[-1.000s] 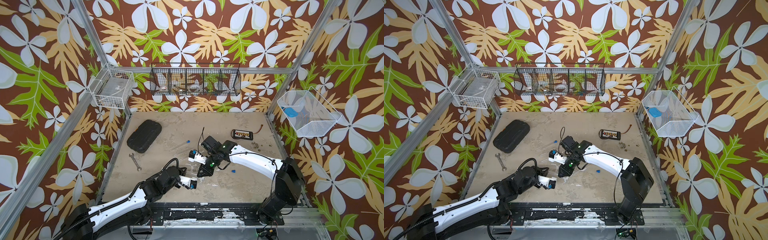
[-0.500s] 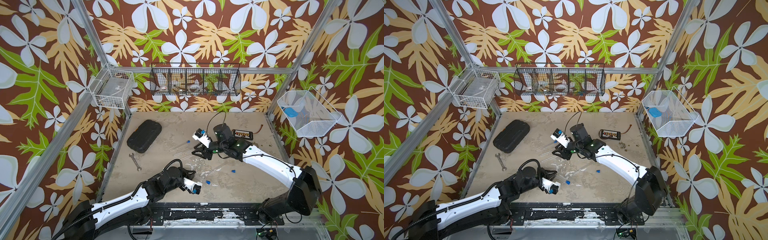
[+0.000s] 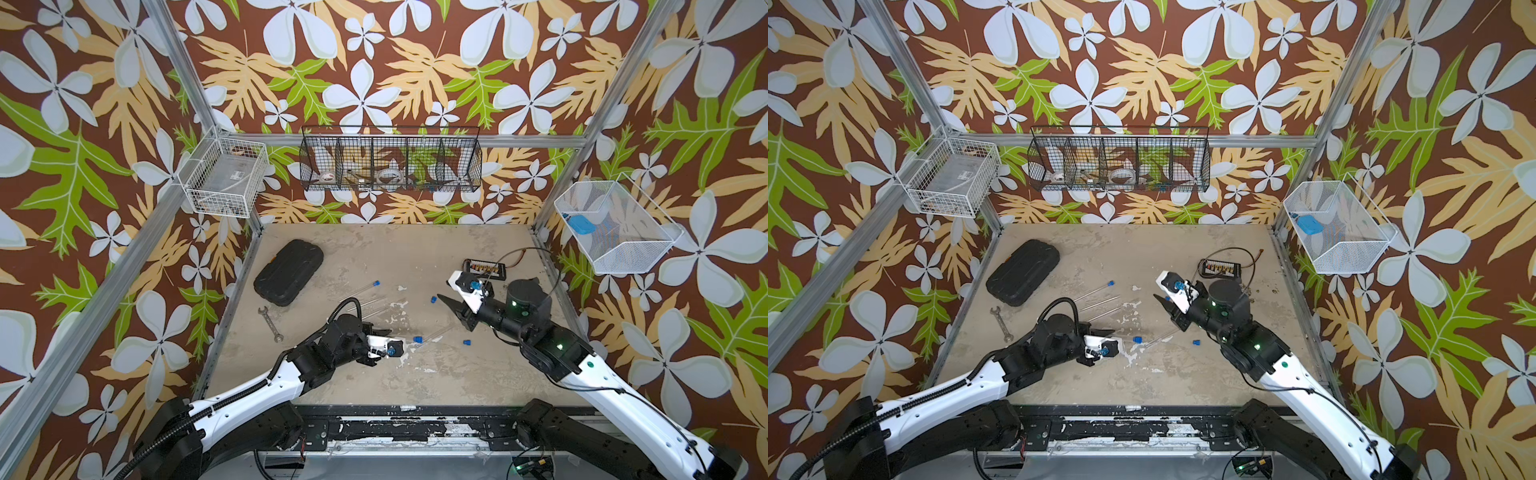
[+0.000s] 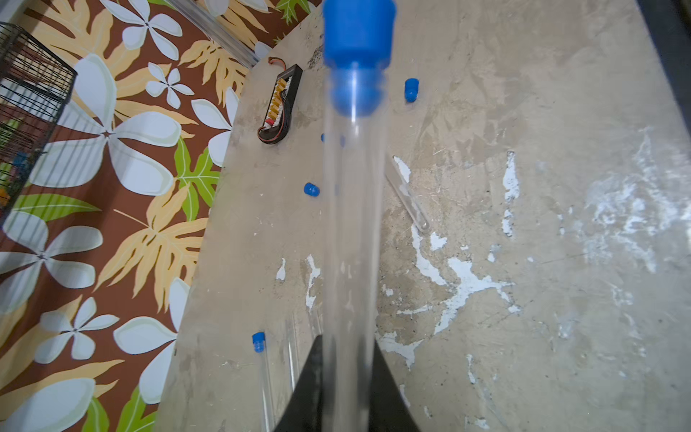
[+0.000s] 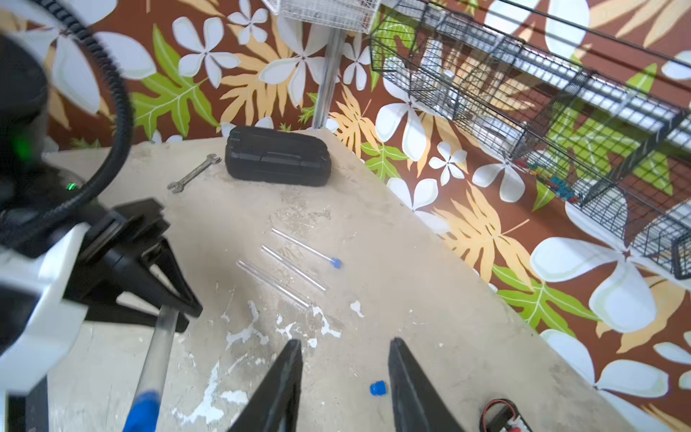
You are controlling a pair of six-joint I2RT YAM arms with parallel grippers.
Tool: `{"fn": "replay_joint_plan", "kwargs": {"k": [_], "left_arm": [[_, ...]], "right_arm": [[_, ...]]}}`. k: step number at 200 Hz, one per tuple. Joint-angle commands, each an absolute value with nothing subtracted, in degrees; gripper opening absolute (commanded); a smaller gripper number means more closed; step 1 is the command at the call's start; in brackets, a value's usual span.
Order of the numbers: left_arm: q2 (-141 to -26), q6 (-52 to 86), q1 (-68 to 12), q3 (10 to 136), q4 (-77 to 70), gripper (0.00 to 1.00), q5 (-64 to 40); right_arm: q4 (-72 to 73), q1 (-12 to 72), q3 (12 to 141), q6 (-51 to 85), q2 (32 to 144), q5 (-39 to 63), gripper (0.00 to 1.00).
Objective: Insert stoppers into test tubes
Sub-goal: Insert the stopper into the test tube.
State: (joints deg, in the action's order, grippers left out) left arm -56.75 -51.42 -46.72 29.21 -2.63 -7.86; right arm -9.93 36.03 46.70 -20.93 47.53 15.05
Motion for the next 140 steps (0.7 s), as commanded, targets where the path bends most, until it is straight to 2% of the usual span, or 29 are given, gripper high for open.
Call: {"fn": "replay_joint_plan", "kwargs": {"k": [1, 50, 140], "left_arm": [[-56.7, -48.8, -46.2, 29.5, -0.9, 0.00, -14.6], [-57.6, -48.2, -45.4, 29.8, -0.3, 0.00, -17.5], [-58.9, -48.0, -45.1, 30.4, 0.2, 0.00, -19.3]], "right_arm": [[-14.1, 37.5, 42.2, -37.3, 43.9, 21.9, 0.39], [-19.8, 50.7, 40.2, -52.1, 44.1, 16.8, 0.44], [-17.0, 51.8, 40.7, -56.6, 48.7, 15.9, 0.43]]}}
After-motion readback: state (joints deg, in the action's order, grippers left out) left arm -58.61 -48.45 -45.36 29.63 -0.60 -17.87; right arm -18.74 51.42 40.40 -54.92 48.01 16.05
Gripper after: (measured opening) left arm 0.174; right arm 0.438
